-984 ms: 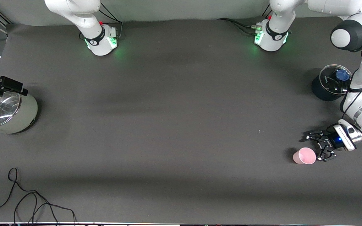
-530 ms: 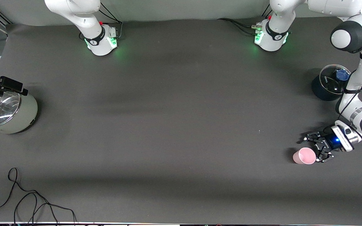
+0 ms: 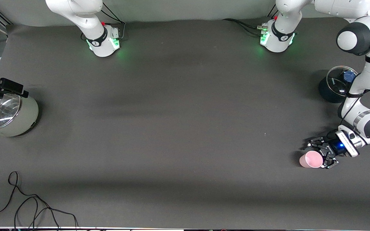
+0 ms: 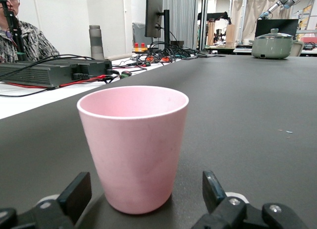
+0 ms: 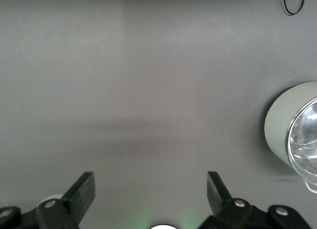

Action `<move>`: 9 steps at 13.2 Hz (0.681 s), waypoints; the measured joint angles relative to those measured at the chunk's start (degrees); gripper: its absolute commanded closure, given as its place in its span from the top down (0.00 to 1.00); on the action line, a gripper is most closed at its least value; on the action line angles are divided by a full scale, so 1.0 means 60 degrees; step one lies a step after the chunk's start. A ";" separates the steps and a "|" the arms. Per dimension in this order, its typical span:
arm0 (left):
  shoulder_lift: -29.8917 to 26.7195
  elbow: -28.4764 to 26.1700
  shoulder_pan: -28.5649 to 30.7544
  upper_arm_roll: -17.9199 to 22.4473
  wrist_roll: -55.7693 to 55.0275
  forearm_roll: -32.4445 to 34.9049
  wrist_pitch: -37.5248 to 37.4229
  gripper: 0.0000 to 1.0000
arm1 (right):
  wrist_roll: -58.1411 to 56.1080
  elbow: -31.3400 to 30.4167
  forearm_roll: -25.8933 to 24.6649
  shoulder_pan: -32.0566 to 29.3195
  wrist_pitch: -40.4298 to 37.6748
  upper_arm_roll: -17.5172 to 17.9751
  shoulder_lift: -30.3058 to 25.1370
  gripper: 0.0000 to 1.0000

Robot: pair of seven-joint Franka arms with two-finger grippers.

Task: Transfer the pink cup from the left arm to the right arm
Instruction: 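Close the left gripper around the pink cup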

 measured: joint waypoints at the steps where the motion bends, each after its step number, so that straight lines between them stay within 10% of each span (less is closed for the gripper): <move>1: 0.0009 0.0000 -0.0003 -0.0096 0.0005 -0.0021 0.0083 1.00 | 0.0000 0.0000 0.0000 0.0000 0.0000 0.0000 0.0000 1.00; 5: 0.0021 0.0000 -0.0030 -0.0226 0.0007 -0.0219 0.0250 0.68 | 0.0000 0.0000 0.0000 0.0000 0.0000 0.0000 0.0000 1.00; 9: 0.0022 0.0000 -0.0028 -0.0226 0.0011 -0.0224 0.0262 0.64 | 0.0000 0.0000 0.0000 0.0000 0.0000 0.0000 0.0000 1.00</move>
